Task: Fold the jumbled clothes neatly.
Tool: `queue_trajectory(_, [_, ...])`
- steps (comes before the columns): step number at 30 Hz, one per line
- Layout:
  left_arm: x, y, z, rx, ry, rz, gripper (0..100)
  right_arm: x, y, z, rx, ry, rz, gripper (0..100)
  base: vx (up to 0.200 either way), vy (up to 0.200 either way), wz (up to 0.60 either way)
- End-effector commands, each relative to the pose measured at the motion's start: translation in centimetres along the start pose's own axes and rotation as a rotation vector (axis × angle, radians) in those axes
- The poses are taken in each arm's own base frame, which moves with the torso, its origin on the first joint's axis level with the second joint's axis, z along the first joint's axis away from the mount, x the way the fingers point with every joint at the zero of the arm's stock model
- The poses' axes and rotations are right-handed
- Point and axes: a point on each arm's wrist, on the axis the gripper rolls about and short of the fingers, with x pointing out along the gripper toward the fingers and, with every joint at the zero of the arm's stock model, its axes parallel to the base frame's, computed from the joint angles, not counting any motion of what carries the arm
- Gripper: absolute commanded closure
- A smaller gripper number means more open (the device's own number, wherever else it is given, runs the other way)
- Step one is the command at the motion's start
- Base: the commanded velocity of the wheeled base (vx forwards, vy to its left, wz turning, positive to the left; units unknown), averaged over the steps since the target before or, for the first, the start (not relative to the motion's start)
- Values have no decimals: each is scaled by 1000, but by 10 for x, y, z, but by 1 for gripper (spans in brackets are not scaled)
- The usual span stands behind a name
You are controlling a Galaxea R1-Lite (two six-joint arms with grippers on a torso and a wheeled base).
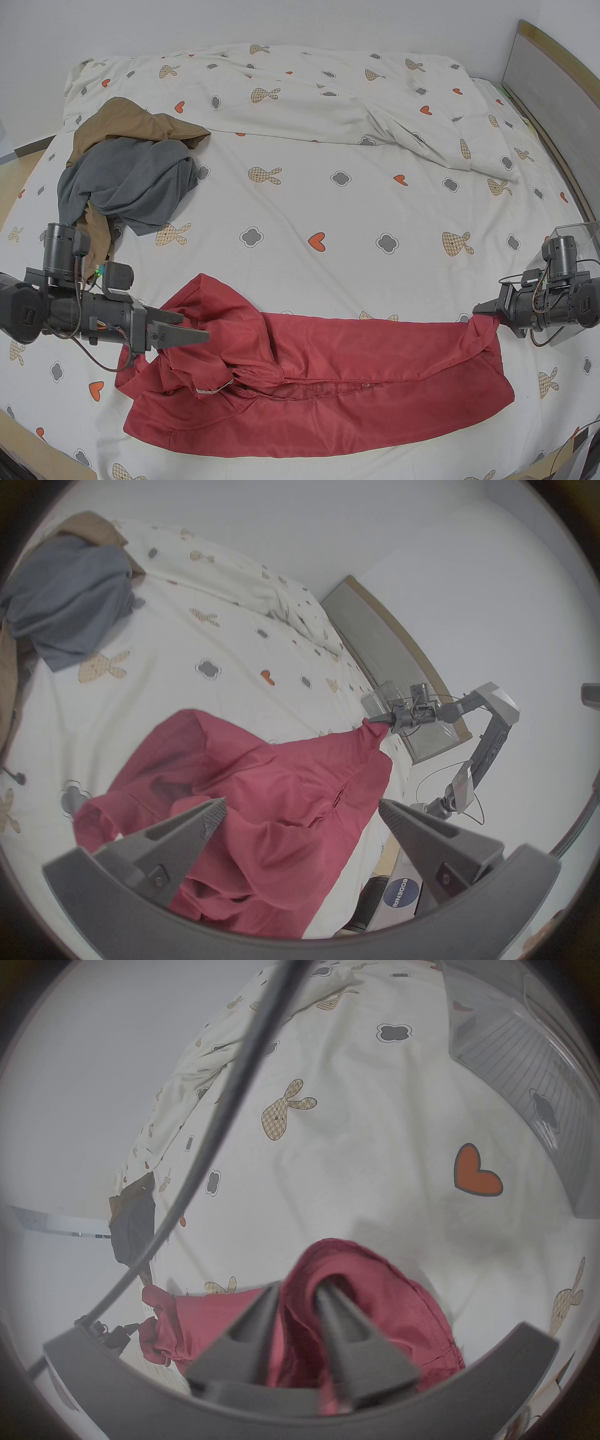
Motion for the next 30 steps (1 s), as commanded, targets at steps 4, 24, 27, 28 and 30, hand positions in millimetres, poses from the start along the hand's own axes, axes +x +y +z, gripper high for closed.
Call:
queue_trajectory(4, [40,35,-18,-88,107,22,0,-14,-9,0,16,-32,-19,100,0,0,0])
queue_trajectory(24, [44,41,-24,-103,138,88,0,-35,-17,-18,34,-33,-12,100,0,0,0])
queue_trajectory(27, [43,40,-23,-98,135,88,0,-36,-17,-16,32,-47,-9,0,0,0,0])
queue_trajectory(28, [42,39,-22,-95,132,88,0,-37,-17,-15,29,-65,-4,0,0,0,0])
queue_trajectory(30, [41,37,-22,-93,129,89,0,-37,-19,-15,30,-75,-5,0,0,0,0])
